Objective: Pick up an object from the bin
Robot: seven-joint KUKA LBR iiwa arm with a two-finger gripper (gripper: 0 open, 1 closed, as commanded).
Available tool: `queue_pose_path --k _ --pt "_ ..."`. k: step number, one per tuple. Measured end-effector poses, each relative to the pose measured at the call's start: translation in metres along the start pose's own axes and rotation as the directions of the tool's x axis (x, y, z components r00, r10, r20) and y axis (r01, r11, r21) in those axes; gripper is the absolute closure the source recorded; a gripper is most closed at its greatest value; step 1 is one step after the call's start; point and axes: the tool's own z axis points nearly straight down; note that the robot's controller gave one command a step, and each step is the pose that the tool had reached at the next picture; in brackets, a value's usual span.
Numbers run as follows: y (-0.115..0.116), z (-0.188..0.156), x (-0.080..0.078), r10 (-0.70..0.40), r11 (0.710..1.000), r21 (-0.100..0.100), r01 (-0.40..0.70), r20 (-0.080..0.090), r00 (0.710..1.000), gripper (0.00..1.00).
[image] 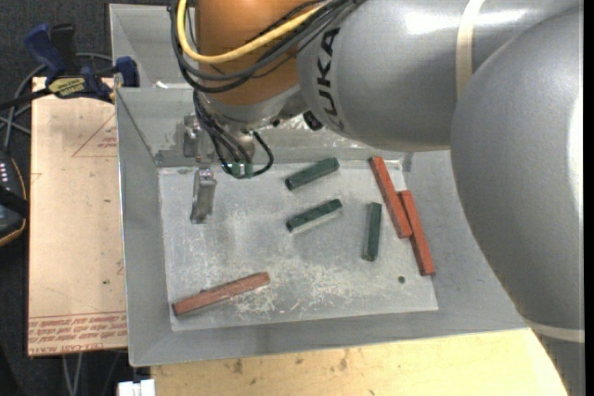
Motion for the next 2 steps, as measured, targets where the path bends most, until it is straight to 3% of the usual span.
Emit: queue_pose_path --k 1,2 --pt "-0.021 0.124 0.036 0.109 0.994 0.002 -0.109 -0.002 0.994 0.0" --pt "-0.021 0.154 0.11 0.158 0.988 -0.001 -0.158 0.004 0.988 0.0"
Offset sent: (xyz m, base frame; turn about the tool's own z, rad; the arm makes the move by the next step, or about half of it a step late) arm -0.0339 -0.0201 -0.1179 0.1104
